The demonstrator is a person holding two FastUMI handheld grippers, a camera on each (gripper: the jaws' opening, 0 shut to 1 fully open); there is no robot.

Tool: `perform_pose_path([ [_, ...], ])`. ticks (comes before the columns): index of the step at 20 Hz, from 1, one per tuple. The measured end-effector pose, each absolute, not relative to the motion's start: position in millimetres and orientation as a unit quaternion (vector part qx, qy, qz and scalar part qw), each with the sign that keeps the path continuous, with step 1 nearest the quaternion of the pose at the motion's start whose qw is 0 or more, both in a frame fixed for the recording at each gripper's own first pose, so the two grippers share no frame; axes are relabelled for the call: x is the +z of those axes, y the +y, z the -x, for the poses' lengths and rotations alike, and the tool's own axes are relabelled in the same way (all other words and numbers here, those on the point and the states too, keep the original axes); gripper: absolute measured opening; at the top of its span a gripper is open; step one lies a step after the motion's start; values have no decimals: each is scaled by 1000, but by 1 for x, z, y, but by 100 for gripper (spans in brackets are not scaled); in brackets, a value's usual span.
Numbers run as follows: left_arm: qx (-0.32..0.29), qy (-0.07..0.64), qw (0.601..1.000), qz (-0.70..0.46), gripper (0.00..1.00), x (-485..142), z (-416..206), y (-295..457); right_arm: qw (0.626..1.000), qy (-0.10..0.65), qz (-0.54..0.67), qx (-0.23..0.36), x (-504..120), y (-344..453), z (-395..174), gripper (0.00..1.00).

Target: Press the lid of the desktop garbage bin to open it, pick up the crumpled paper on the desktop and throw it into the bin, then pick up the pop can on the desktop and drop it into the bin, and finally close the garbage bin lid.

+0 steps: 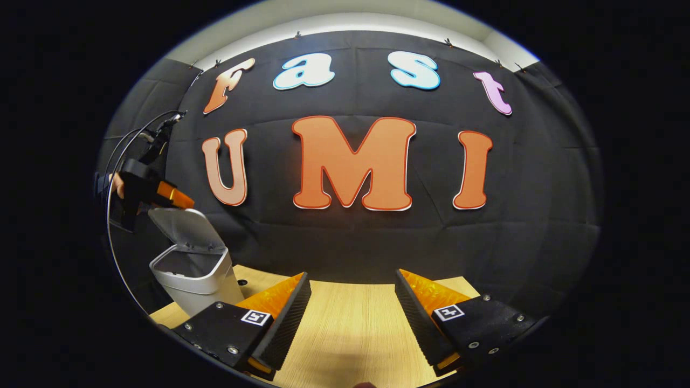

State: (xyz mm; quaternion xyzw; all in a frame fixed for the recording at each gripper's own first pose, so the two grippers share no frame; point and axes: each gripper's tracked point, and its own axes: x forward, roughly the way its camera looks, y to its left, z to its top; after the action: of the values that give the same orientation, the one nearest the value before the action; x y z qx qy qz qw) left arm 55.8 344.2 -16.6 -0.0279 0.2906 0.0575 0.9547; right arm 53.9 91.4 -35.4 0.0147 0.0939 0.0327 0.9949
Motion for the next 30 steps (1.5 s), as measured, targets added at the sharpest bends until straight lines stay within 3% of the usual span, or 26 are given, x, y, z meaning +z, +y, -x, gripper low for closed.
perform_pose_path([
  [15, 62, 476, 876, 40, 95, -124, 51, 314, 993, 102, -10, 56, -47, 85, -55, 94],
  [23, 49, 456, 889, 0, 96, -120, 49, 317, 992, 108, -9, 64, -56, 77, -52, 94],
  [30, 93, 421, 902, 8, 98, -115, 47, 322, 992, 105, -14, 68, -53, 61, -50, 94],
])
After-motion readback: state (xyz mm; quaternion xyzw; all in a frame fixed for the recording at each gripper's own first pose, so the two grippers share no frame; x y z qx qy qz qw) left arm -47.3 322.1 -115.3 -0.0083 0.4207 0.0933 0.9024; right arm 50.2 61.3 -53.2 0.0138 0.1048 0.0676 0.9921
